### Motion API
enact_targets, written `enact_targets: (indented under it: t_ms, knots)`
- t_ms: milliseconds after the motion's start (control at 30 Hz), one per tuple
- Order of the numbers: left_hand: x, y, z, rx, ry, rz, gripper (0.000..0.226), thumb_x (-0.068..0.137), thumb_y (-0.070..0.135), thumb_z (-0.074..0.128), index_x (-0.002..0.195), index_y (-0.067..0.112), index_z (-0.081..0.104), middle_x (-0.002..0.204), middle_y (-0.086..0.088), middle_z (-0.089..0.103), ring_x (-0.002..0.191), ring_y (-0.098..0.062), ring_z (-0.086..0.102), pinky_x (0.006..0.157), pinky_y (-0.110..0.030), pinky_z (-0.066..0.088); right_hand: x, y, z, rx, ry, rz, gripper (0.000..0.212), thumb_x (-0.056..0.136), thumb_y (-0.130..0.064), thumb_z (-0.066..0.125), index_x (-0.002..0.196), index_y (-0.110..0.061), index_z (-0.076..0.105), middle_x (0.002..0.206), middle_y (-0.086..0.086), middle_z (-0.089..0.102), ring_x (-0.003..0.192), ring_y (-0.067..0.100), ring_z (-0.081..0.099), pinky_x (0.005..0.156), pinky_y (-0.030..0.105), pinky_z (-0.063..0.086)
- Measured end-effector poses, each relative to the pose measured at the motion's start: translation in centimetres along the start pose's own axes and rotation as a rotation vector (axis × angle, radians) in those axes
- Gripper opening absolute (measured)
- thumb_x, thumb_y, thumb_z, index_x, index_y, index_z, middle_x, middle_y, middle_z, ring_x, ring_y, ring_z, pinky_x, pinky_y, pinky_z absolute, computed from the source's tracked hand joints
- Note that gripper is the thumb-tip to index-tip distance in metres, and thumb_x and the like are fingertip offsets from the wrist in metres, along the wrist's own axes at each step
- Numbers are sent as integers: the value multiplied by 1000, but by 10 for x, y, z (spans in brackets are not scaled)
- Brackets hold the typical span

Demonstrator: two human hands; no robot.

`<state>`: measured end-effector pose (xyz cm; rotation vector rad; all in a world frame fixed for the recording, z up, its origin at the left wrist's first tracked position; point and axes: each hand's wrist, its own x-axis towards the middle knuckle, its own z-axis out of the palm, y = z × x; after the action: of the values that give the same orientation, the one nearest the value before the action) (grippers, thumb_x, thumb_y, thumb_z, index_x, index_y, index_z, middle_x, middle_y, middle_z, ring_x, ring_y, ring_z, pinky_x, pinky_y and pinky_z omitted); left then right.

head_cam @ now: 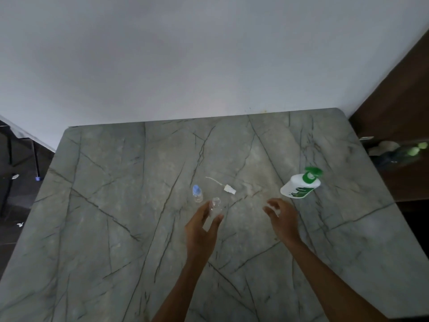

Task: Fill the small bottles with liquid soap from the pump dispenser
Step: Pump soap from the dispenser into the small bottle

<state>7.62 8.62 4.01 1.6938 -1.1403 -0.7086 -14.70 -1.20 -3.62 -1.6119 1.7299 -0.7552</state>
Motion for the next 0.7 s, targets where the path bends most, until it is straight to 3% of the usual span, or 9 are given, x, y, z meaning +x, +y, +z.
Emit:
enact_targets:
  t_ms: [67,167,300,367,533,600,700]
  knots:
    - [-1,4,4,-8,0,-1,38,83,37,69,119,38,57,109,28,65,107,5,62,92,-17,50,-5,6,-20,9,137,99,35,78,-32,77,97,-5,67,90,8,68,79,19,59,72,29,42]
    - [-3,6,10,-13,5,-9,43,82,42,68,122,27,61,112,22,66,107,3,62,94,-23,51,2,16,-48,40,339,248,43,71,-18,84,101,1,60,95,18,64,84,30,57,72,28,35]
    - [-7,8,18,-7,5,-23,51,82,46,67,124,18,62,116,16,67,108,2,62,94,-25,52,23,18,-73,29,424,321,54,63,-10,86,105,1,54,100,20,60,93,35,54,73,28,34]
    - [-8,10,21,0,7,-33,51,81,45,67,123,16,63,115,14,68,107,4,62,94,-25,53,29,12,-81,10,390,371,39,68,-11,83,98,-3,59,96,17,65,92,35,60,72,28,35]
    - [-10,14,24,-18,25,-47,45,83,38,69,122,17,63,114,15,68,108,3,62,94,-22,51,12,5,-64,-97,56,426,5,77,-16,71,82,-15,69,90,10,73,89,30,66,68,26,39]
    - [-9,16,25,-34,33,-49,45,83,37,70,122,16,63,115,14,68,108,2,62,94,-22,51,4,1,-48,-135,-15,413,4,75,-18,70,76,-20,67,89,7,74,88,30,66,67,25,39]
    - [-8,17,25,-25,49,-47,46,82,40,69,122,18,63,115,15,67,107,3,62,93,-21,50,-4,-7,-29,-101,-20,426,13,74,-19,73,85,-15,67,83,3,70,87,28,66,67,26,39]
